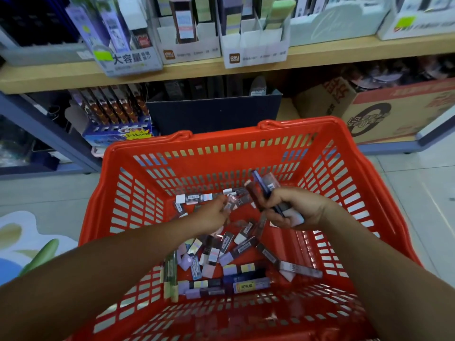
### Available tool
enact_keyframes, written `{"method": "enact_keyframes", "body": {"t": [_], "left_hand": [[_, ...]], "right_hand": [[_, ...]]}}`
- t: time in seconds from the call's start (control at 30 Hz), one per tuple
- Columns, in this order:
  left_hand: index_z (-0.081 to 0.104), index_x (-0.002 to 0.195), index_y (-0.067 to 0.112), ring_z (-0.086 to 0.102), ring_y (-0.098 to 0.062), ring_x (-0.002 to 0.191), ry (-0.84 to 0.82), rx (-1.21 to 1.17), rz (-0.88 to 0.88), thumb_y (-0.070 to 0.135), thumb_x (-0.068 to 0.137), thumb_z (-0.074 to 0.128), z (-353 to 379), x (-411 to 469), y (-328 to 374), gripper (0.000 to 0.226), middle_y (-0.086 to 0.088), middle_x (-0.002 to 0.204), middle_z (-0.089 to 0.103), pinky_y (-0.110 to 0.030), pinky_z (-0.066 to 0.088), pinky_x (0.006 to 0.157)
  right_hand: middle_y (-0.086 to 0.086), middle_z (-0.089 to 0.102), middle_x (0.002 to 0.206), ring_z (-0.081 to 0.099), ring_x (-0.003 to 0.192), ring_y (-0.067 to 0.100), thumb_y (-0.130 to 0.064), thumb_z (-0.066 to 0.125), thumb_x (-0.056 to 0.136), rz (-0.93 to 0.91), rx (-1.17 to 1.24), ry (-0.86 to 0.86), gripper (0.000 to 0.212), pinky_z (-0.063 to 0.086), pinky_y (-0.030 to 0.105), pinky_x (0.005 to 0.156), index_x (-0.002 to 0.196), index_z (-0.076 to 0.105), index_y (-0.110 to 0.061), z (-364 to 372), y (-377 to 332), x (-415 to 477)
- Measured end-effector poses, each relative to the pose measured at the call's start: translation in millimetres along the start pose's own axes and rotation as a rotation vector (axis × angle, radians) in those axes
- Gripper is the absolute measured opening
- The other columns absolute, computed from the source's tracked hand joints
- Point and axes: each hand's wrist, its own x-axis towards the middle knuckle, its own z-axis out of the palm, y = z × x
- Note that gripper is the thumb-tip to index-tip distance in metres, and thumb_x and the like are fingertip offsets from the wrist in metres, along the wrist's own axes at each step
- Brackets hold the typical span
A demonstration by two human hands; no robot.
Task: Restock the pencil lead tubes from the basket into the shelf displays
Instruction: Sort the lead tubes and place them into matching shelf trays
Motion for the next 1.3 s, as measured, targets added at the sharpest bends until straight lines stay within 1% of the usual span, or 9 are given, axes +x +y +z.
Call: {"method": "enact_keyframes", "body": {"t": [0.2,0.37,0.47,0.67,0.8,0.93,1.03,1.17,1.3], "left_hand": [[0.054,0.093,0.017,0.04,-0.01,0.057,0.002,-0.895,-0.202,0.032,0.101,0.046,-20,-16,32,0.019,0.002,0.072,0.043,-0.025,0.034,0.051],[0.053,0.1,0.021,0.027,-0.012,0.049,-0.138,-1.21,-0.209,0.047,0.098,0.045,-35,-40,25,0.027,-0.002,0.065,0.054,-0.024,0.01,0.05],[0.053,0.106,0.025,0.029,-0.011,0.048,-0.125,-1.208,-0.176,0.056,0.093,0.049,-48,-55,25,0.033,-0.001,0.064,0.055,-0.019,0.012,0.042],[0.065,0.083,0.008,0.034,-0.005,0.041,-0.01,-1.049,0.024,0.026,0.08,0.066,-70,-77,32,0.018,-0.007,0.085,0.068,-0.017,0.019,0.036],[0.063,0.084,0.008,0.034,-0.005,0.04,0.194,-0.986,0.189,0.014,0.089,0.06,-113,-93,51,0.009,-0.001,0.07,0.068,-0.017,0.017,0.034],[0.057,0.086,0.01,0.031,-0.006,0.036,0.326,-0.82,0.416,0.007,0.095,0.053,-150,-105,71,0.011,0.006,0.051,0.047,-0.017,0.017,0.034],[0.049,0.093,0.004,0.033,-0.008,0.038,0.335,-0.714,0.549,0.001,0.095,0.053,-163,-113,87,0.005,0.007,0.053,0.046,-0.015,0.027,0.038],[0.053,0.092,0.012,0.032,-0.01,0.043,0.339,-0.732,0.629,0.013,0.087,0.059,-179,-124,102,0.007,0.002,0.06,0.046,-0.019,0.018,0.041],[0.065,0.098,0.019,0.031,-0.007,0.044,0.402,-0.915,0.558,0.023,0.083,0.064,-188,-136,111,0.016,-0.002,0.069,0.048,-0.016,0.011,0.038]], "right_hand": [[0.002,0.054,0.052,0.044,0.038,0.006,-0.013,0.061,0.075,-0.053,0.095,-0.351,0.006,0.033,0.016,0.037,0.074,0.056,-0.014,3,-5,-10],[0.0,0.058,0.057,0.047,0.042,0.004,-0.016,0.062,0.081,-0.055,0.076,-0.451,0.009,0.035,0.016,0.04,0.082,0.054,-0.011,14,-8,-12],[-0.002,0.059,0.058,0.048,0.043,0.004,-0.018,0.062,0.081,-0.032,0.036,-0.501,0.009,0.033,0.016,0.041,0.082,0.054,-0.013,19,-7,-13],[0.0,0.058,0.061,0.049,0.044,0.004,-0.011,0.059,0.084,-0.073,0.047,-0.469,0.012,0.034,0.017,0.041,0.095,0.064,-0.011,26,-18,-11],[0.003,0.046,0.062,0.04,0.045,0.009,-0.023,0.078,0.076,-0.189,0.197,-0.107,0.021,0.027,0.02,0.039,0.093,0.069,-0.014,31,-40,-15],[0.012,0.059,0.076,0.048,0.058,0.014,-0.026,0.068,0.079,-0.181,0.2,0.204,0.016,0.029,0.016,0.036,0.087,0.072,-0.013,67,-74,-13],[0.021,0.068,0.09,0.053,0.06,0.015,-0.036,0.067,0.081,-0.175,0.207,0.06,0.028,0.034,0.015,0.035,0.096,0.073,-0.012,92,-92,-8],[0.013,0.063,0.073,0.05,0.054,0.013,-0.033,0.089,0.064,-0.317,0.277,-0.138,0.038,0.033,0.016,0.037,0.09,0.074,-0.01,108,-111,-3],[0.006,0.065,0.066,0.059,0.055,0.011,-0.025,0.072,0.076,-0.472,-0.052,0.158,0.028,0.039,0.019,0.039,0.098,0.072,-0.008,130,-145,-11]]}}
